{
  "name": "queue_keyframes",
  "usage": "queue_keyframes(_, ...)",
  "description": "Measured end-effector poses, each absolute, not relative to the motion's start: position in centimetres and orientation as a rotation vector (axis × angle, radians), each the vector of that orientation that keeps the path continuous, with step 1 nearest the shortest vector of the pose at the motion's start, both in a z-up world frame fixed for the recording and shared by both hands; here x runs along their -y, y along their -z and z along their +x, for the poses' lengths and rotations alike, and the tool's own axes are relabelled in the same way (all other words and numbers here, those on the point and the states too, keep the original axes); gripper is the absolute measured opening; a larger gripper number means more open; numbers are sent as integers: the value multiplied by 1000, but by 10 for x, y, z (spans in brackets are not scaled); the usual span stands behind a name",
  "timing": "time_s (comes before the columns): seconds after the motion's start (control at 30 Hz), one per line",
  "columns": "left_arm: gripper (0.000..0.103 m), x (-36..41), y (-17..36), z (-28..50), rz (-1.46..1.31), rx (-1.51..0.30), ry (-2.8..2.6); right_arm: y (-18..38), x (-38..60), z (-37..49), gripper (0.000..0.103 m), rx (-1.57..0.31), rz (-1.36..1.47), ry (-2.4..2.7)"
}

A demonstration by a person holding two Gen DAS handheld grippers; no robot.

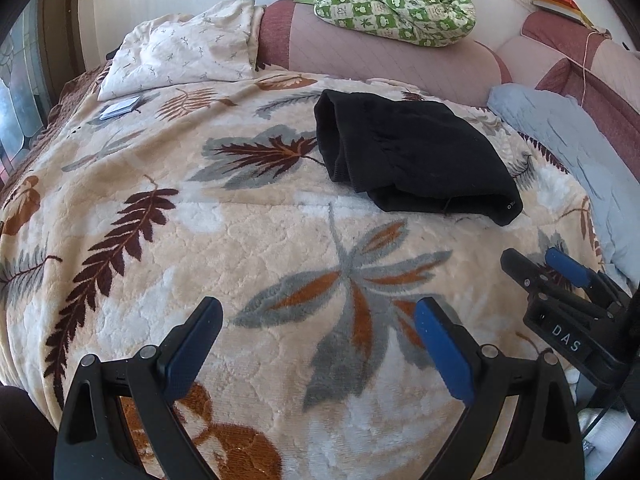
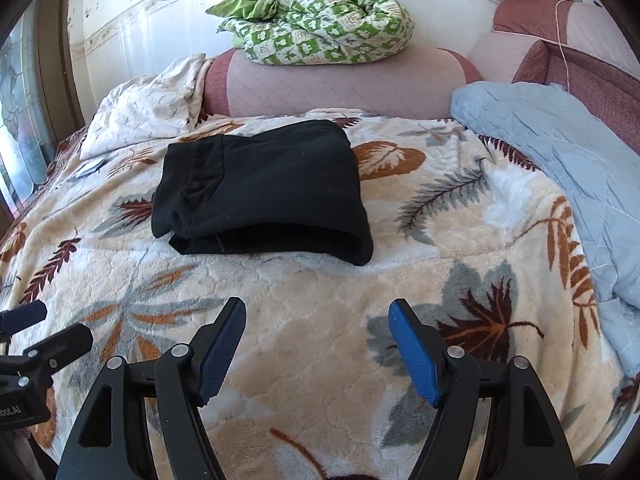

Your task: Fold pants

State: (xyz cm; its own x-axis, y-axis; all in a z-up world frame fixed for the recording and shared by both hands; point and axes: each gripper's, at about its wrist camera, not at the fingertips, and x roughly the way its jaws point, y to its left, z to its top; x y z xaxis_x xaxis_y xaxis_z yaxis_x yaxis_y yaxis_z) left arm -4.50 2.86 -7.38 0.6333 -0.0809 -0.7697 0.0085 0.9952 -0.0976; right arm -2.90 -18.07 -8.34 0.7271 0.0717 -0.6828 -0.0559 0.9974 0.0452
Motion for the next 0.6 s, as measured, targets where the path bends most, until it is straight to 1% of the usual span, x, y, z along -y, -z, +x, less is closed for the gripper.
queue_keyframes(0.33, 96, -33, 79, -42, -106, -905, 52, 87, 176, -28, 79, -760, 11, -73)
queue_keyframes(0.6, 96, -38, 83, -39, -133, -916, 47, 80, 195, -24, 79, -740, 84, -31)
